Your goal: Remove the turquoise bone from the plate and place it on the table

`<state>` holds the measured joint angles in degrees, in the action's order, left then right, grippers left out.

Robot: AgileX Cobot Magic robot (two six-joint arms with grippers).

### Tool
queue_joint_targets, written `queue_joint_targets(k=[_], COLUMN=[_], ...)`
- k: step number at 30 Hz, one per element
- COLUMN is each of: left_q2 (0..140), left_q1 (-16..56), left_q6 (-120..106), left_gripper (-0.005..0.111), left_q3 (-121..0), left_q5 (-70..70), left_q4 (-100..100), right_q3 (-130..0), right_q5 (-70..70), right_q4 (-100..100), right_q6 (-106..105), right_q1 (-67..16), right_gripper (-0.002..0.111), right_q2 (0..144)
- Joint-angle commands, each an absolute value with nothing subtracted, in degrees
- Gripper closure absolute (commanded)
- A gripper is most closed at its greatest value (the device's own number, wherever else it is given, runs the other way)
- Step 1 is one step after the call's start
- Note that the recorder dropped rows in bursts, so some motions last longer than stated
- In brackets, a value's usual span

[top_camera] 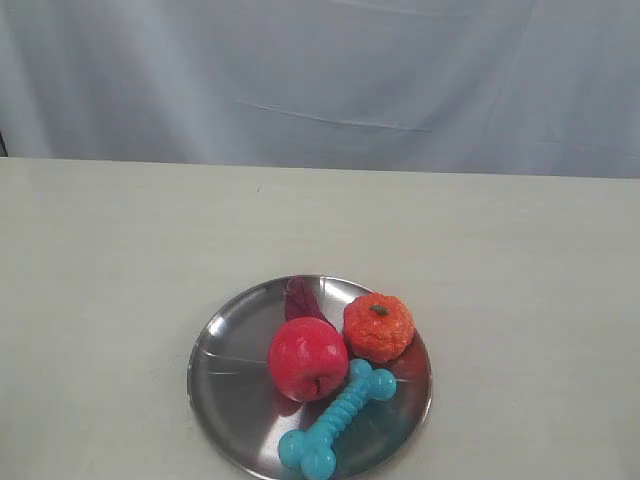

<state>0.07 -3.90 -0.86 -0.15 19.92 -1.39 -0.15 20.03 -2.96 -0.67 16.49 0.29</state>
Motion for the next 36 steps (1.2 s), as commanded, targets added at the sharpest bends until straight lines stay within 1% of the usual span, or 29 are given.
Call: queue_joint_targets(k=[1, 11, 26, 32, 36], left_q2=[0.0, 0.0, 0.0, 0.0, 0.0], left_q1=[-3.46, -3.46, -3.46, -3.46, -3.46], left_q6=[-0.62, -0.62, -0.62, -0.62, -0.62], left_gripper=[0.107, 0.107, 0.107, 0.107, 0.107], left_q3=[0.0, 0.0, 0.0, 0.0, 0.0], left_q5=[19.62, 19.62, 19.62, 19.62, 19.62], left_q4=[-1.46, -1.46, -1.46, -1.46, -1.46], right_q3=[0.0, 0.0, 0.0, 0.0, 0.0], right_q5=[19.88, 17.49, -3.89, -22.81, -36.68], right_q4=[-2.51, -2.51, -2.51, -2.51, -2.51], right_q6=[-0.61, -0.72, -0.72, -0.33, 8.73], right_q1=[16.43, 16.43, 16.43, 16.43, 16.43], right_gripper=[0.109, 0.109, 0.109, 0.109, 0.109], right_q2=[0.0, 0.0, 0.0, 0.0, 0.0])
